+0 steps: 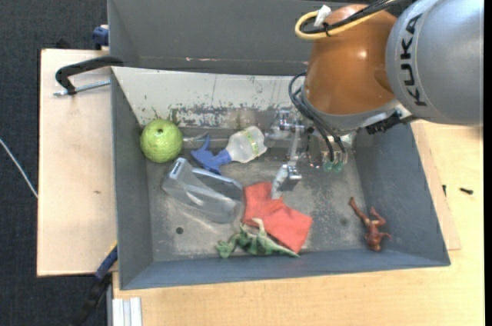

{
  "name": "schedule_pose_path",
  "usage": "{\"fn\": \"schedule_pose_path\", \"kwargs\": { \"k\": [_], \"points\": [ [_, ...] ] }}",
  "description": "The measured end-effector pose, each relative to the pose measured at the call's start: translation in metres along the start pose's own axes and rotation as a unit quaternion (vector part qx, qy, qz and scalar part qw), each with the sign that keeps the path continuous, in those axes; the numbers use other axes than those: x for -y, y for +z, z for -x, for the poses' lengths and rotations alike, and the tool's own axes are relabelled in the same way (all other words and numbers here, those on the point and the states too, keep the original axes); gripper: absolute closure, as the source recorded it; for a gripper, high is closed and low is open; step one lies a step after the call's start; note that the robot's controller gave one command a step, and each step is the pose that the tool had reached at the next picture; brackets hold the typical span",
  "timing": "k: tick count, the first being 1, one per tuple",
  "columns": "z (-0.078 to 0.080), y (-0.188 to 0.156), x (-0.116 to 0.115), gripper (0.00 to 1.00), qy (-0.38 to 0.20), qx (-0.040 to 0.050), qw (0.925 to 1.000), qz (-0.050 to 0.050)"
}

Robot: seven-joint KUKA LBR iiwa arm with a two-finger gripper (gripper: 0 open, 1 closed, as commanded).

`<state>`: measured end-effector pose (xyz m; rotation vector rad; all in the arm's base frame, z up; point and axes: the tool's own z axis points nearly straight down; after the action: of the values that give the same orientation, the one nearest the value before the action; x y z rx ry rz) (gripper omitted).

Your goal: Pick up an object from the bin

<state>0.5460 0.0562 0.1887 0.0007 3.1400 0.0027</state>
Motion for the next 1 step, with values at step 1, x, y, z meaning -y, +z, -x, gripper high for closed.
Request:
{"fn": "schedule_pose_path", "kwargs": {
  "k": [1],
  "points": [
    [0.0000,0.0000,0.0000,0.00,0.000,0.0000,1.0000,0.000]
  ]
}}
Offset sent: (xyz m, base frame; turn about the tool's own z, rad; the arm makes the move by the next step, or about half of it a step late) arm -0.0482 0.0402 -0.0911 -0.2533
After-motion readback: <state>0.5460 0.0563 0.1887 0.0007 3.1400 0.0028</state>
